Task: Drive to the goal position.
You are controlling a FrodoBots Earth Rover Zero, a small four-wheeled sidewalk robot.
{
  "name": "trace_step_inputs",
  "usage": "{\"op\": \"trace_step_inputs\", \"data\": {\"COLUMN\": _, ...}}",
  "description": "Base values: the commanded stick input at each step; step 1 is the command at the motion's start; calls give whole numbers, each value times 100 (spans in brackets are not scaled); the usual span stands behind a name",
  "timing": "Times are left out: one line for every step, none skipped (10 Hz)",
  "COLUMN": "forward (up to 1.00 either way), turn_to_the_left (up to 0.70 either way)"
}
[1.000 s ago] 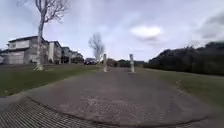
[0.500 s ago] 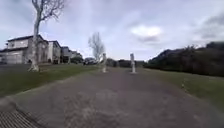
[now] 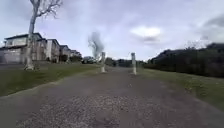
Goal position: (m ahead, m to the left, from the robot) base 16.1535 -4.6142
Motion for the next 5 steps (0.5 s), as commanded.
{"op": "trace_step_inputs", "data": {"forward": 70, "turn_to_the_left": 0}}
{"op": "trace_step_inputs", "data": {"forward": 70, "turn_to_the_left": 0}}
{"op": "trace_step_inputs", "data": {"forward": 70, "turn_to_the_left": 0}}
{"op": "trace_step_inputs", "data": {"forward": 70, "turn_to_the_left": 0}}
{"op": "trace_step_inputs", "data": {"forward": 70, "turn_to_the_left": 0}}
